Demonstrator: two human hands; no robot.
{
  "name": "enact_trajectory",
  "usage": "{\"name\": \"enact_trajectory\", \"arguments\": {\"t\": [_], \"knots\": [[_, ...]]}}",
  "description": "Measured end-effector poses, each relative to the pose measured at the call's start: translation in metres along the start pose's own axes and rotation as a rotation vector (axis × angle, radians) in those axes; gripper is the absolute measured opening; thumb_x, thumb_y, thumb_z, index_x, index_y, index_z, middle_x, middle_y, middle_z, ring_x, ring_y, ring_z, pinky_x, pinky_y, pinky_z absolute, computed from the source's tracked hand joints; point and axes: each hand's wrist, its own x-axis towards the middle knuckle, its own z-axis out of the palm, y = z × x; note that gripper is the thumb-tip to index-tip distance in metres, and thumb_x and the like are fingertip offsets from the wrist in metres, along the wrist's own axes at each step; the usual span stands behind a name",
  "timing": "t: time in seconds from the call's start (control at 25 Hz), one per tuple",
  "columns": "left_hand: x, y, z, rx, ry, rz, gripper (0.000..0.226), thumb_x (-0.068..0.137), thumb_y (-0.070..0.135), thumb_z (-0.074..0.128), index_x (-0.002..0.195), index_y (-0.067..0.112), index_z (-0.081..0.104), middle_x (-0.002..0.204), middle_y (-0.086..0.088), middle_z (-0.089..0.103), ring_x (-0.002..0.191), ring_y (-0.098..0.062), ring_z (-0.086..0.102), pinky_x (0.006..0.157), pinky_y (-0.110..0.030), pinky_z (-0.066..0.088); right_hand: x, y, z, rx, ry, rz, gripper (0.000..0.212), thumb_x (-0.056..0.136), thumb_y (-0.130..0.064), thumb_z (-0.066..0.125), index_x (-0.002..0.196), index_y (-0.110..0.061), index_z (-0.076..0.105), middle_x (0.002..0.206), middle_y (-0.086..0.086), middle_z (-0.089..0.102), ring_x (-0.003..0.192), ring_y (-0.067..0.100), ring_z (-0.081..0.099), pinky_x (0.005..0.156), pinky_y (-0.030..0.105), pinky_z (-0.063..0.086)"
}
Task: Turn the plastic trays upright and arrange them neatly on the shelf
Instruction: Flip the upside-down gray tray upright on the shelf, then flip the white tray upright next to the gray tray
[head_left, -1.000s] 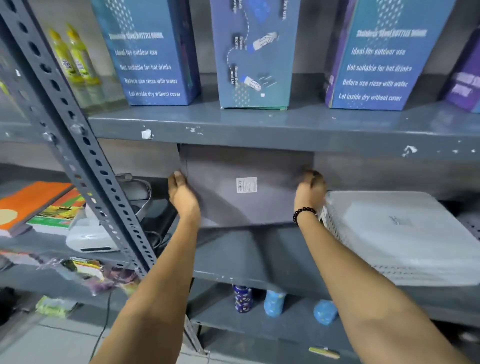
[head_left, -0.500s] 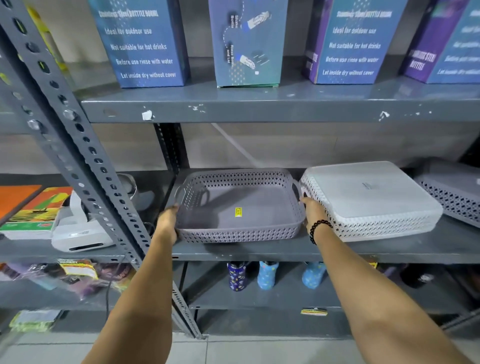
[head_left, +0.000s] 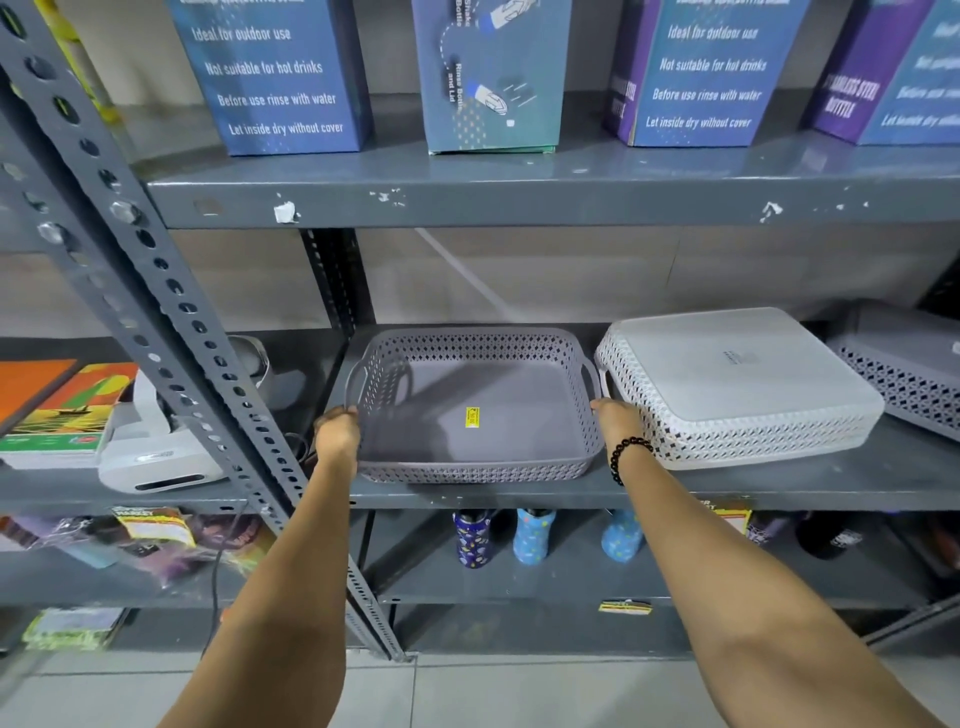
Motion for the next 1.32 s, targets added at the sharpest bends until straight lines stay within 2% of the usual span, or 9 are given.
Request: {"name": "enact_trajectory", "arguments": {"t": [0.12,0.24,0.4,0.48,0.56,0.8,0.88,1.04,1.32], "knots": [[-0.012,0.003,0.0,0.062,0.063,0.025,0.017,0.097,0.015,0.049,0.099,0.008,0.065,0.082,-0.007,0.06,0.056,-0.016,0.046,0.051,-0.025,0.038,-0.002,-0.003,-0.002,-0.021,0.007,-0.012,0.028,0.089,-0.011,0.044,0.061,-0.01,0.051,0.07,0.013,0.051,0.063,0.019,0.047,0.058,0.026,0.036],[-0.029,0.005,0.001,0.219,0.197,0.15,0.034,0.096,0.018,0.044,0.122,0.003,0.061,0.12,-0.018,0.064,0.106,-0.037,0.061,0.091,-0.04,0.051,-0.002,-0.004,-0.001,-0.057,0.021,-0.084,0.038,0.089,-0.013,0.043,0.052,-0.013,0.036,0.055,0.005,0.035,0.05,0.015,0.03,0.049,0.023,0.022],[-0.059,0.024,0.02,0.336,0.313,0.389,0.036,0.098,0.019,0.041,0.126,0.001,0.055,0.119,-0.028,0.064,0.111,-0.043,0.06,0.095,-0.047,0.048,-0.017,-0.02,-0.012,-0.167,0.059,-0.283,0.028,0.089,-0.013,0.045,0.062,-0.011,0.052,0.067,0.011,0.053,0.06,0.02,0.046,0.057,0.025,0.037],[-0.072,0.038,0.043,0.358,0.273,0.481,0.032,0.099,0.018,0.041,0.12,-0.001,0.056,0.116,-0.029,0.064,0.108,-0.043,0.061,0.093,-0.047,0.049,-0.018,-0.031,-0.022,-0.147,0.083,-0.378,0.024,0.09,-0.009,0.047,0.09,0.007,0.065,0.097,0.028,0.066,0.091,0.037,0.06,0.081,0.04,0.05],[-0.087,0.048,0.076,0.384,0.185,0.562,0.03,0.099,0.02,0.041,0.113,-0.002,0.057,0.11,-0.029,0.065,0.104,-0.043,0.062,0.086,-0.046,0.049,-0.017,-0.041,-0.035,-0.153,0.106,-0.429,0.032,0.091,-0.008,0.047,0.109,0.016,0.056,0.118,0.034,0.059,0.112,0.043,0.053,0.098,0.046,0.043],[-0.157,0.059,0.217,0.434,-0.132,0.697,0.03,0.101,0.019,0.038,0.114,-0.001,0.056,0.105,-0.031,0.065,0.099,-0.043,0.062,0.076,-0.044,0.048,0.025,-0.047,-0.118,-0.186,0.17,-0.419,0.027,0.092,-0.015,0.048,0.111,-0.004,0.063,0.118,0.01,0.064,0.115,0.031,0.053,0.102,0.031,0.04],[-0.18,0.056,0.268,0.427,-0.199,0.682,0.03,0.1,0.018,0.037,0.113,-0.002,0.055,0.107,-0.032,0.064,0.101,-0.043,0.061,0.075,-0.043,0.047,0.051,-0.046,-0.157,-0.283,0.227,-0.399,0.041,0.094,-0.017,0.046,0.131,-0.003,0.049,0.134,0.019,0.053,0.123,0.033,0.048,0.104,0.035,0.04],[-0.194,0.051,0.346,0.408,-0.194,0.432,0.043,0.099,0.025,0.04,0.131,-0.004,0.047,0.131,-0.027,0.056,0.122,-0.04,0.054,0.096,-0.041,0.045,0.112,-0.042,-0.23,-0.557,0.325,-0.361,0.041,0.095,-0.017,0.04,0.13,0.005,0.044,0.13,0.03,0.051,0.119,0.04,0.048,0.096,0.041,0.044],[-0.181,0.049,0.384,0.396,-0.055,0.039,0.062,0.095,0.04,0.038,0.139,-0.003,0.042,0.143,-0.02,0.048,0.129,-0.036,0.048,0.108,-0.042,0.039,0.192,-0.022,-0.277,-0.789,0.152,-0.137,0.057,0.094,-0.04,0.031,0.128,0.003,0.046,0.135,0.026,0.047,0.121,0.037,0.048,0.103,0.044,0.042]]}}
